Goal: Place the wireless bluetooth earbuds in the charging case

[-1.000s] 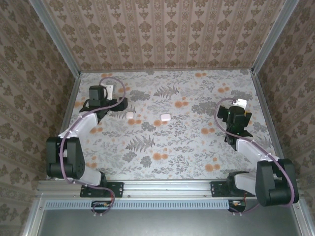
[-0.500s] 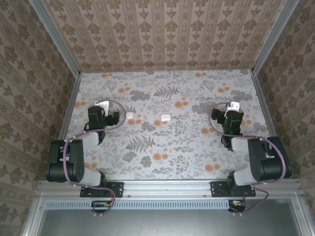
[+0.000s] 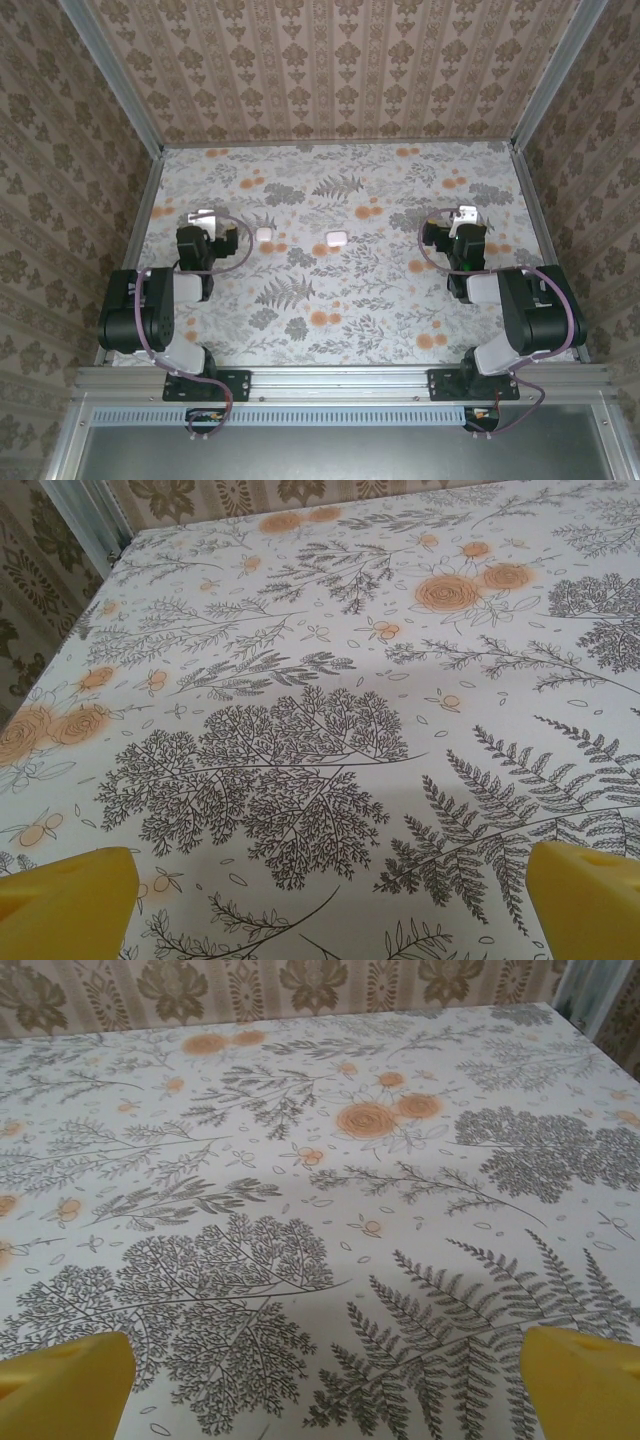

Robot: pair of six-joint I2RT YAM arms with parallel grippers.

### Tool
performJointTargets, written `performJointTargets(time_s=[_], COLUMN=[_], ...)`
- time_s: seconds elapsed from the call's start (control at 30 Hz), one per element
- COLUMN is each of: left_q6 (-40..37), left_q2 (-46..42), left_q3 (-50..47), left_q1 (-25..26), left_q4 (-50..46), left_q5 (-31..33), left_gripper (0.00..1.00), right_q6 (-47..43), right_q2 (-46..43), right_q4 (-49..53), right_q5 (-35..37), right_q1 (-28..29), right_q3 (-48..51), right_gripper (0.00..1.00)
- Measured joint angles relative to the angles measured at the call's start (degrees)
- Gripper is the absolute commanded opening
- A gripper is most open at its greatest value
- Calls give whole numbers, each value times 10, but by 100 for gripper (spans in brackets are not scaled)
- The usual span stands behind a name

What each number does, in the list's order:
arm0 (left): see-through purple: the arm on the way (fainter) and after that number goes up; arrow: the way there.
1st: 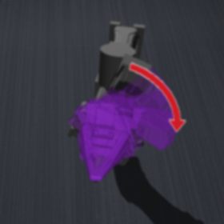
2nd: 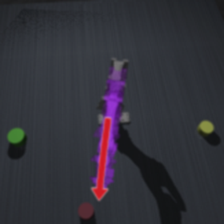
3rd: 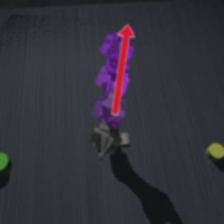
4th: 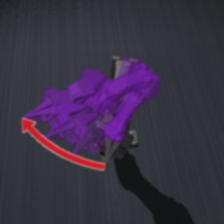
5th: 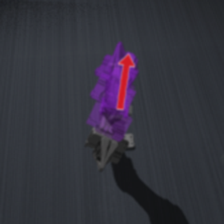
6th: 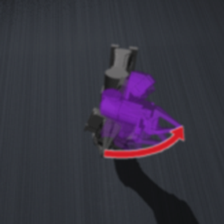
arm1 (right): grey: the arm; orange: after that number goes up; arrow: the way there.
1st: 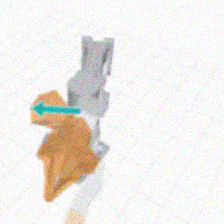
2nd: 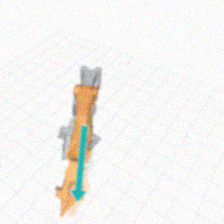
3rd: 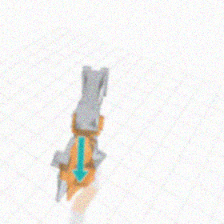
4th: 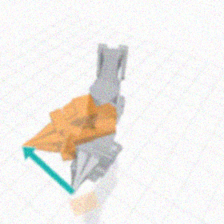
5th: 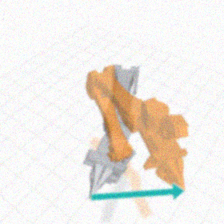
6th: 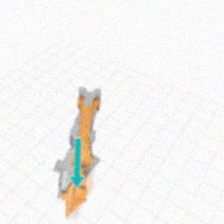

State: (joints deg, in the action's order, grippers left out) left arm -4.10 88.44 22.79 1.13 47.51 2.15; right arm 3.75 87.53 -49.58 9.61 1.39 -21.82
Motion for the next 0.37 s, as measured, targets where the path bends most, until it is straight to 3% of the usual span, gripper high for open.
performJointTargets(time_s=[0.37], left_q6=[0], left_q2=[0], left_q3=[0], left_q1=[0], left_q4=[1], left_q5=[-2], left_gripper=[100], right_q6=[-9], right_q2=[0], right_q4=[1], right_q5=[-23], right_q1=[0], right_q3=[-5], right_gripper=[100])
